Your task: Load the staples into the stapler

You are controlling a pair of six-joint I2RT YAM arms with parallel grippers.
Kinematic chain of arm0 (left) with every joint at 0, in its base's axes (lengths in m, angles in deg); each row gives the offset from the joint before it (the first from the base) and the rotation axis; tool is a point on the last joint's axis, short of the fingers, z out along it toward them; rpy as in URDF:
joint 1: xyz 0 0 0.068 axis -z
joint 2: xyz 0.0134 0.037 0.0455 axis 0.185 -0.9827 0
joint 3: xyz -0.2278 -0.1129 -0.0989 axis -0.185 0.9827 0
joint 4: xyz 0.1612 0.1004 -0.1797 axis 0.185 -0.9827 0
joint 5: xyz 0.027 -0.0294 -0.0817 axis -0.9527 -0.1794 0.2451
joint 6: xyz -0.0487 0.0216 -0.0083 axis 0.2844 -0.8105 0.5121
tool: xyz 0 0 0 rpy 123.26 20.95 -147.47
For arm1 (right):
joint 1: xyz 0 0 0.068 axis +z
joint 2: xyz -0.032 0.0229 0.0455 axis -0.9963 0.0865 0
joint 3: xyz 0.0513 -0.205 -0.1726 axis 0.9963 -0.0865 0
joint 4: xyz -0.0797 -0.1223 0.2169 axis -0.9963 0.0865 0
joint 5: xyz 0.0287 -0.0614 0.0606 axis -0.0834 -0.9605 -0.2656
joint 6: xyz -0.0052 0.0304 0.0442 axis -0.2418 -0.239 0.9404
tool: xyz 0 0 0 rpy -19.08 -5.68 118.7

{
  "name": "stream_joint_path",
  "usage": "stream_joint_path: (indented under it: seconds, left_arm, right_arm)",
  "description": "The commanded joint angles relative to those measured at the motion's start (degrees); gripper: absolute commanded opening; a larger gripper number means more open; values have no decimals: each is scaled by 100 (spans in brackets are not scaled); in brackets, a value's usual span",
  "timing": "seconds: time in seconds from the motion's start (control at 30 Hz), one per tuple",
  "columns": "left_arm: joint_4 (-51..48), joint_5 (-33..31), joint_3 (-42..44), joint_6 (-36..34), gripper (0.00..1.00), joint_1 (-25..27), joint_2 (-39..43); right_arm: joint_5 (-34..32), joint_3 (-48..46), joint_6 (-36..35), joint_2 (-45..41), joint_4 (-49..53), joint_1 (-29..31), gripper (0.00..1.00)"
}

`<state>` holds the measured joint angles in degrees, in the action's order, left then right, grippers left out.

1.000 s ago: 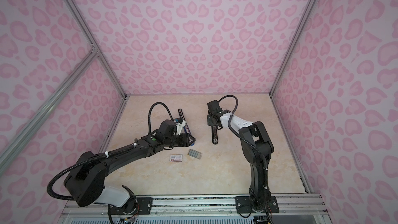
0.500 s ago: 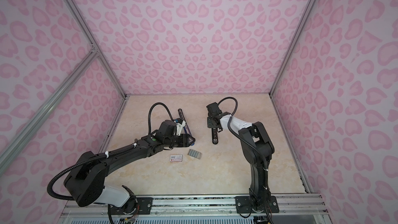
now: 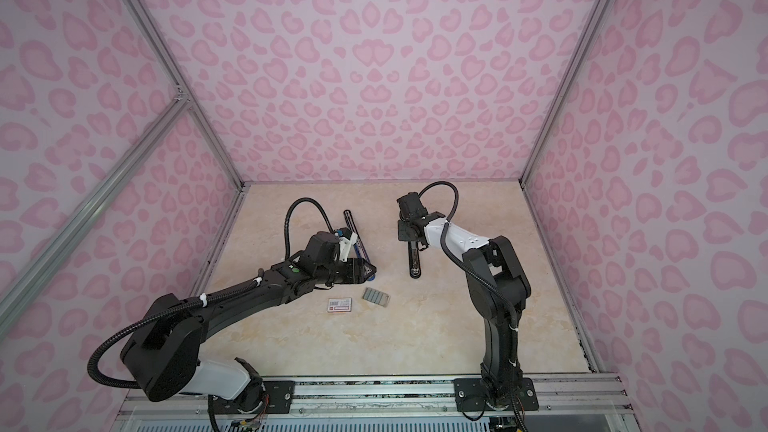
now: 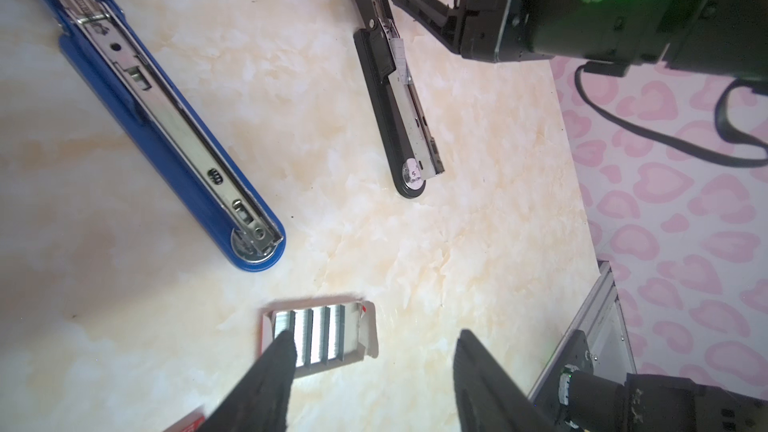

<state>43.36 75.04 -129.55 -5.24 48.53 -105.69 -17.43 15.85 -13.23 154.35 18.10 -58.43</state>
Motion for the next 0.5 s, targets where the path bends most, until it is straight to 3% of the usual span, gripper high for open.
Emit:
stream_joint_path:
  seconds: [0.0, 0.47]
  left_arm:
    - [135, -31, 26, 27, 63, 1, 66]
    - [130, -23, 22, 9, 63, 1, 22]
  right_arm:
    - [114, 71, -49, 162, 113, -20, 32]
    - [376, -100, 22, 215, 96, -24, 28]
